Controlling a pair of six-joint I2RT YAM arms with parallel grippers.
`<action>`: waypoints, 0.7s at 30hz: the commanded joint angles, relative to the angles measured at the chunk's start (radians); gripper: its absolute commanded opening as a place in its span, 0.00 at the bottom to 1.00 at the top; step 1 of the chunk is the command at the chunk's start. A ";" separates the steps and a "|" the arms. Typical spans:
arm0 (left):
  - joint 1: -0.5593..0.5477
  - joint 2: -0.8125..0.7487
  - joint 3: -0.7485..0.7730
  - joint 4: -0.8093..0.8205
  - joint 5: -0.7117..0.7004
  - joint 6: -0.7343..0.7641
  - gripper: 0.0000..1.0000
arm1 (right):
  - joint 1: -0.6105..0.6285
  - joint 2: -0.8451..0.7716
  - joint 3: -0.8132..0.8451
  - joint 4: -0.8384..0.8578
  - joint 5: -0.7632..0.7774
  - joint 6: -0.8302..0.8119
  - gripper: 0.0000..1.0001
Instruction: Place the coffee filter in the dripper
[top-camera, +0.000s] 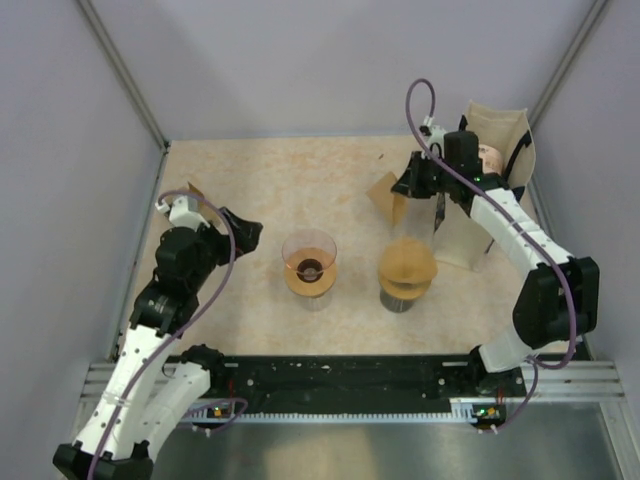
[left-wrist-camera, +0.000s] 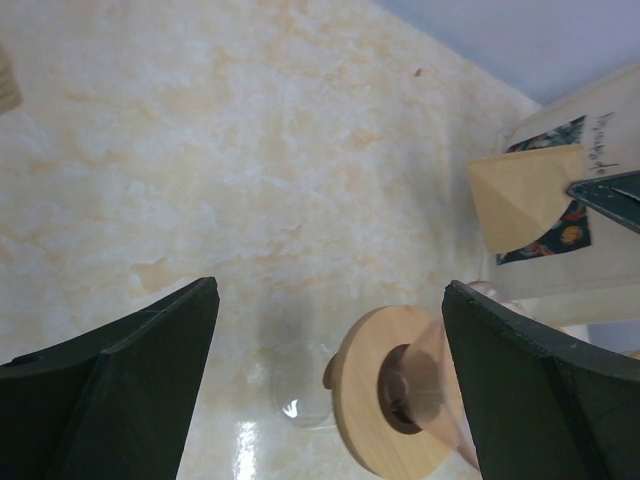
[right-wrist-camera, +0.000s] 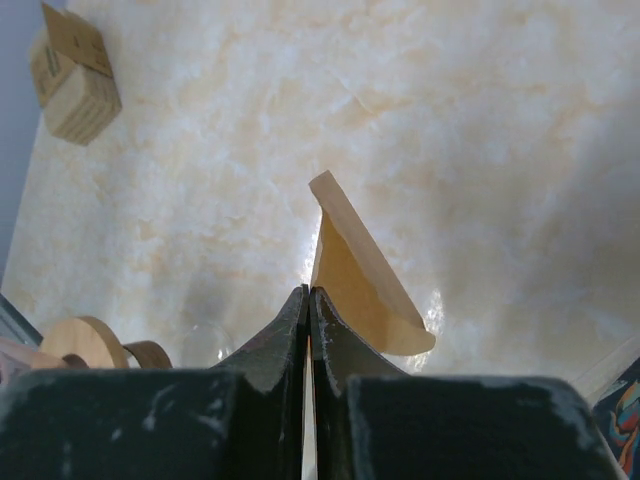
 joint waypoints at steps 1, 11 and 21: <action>-0.001 0.038 0.119 0.126 0.107 0.068 0.99 | 0.004 -0.086 0.091 0.068 0.029 0.079 0.00; -0.033 0.340 0.420 0.156 0.285 0.222 0.99 | 0.118 -0.120 0.190 0.114 0.220 0.208 0.00; -0.321 0.532 0.547 0.237 0.082 0.437 0.99 | 0.314 -0.145 0.199 0.178 0.524 0.365 0.00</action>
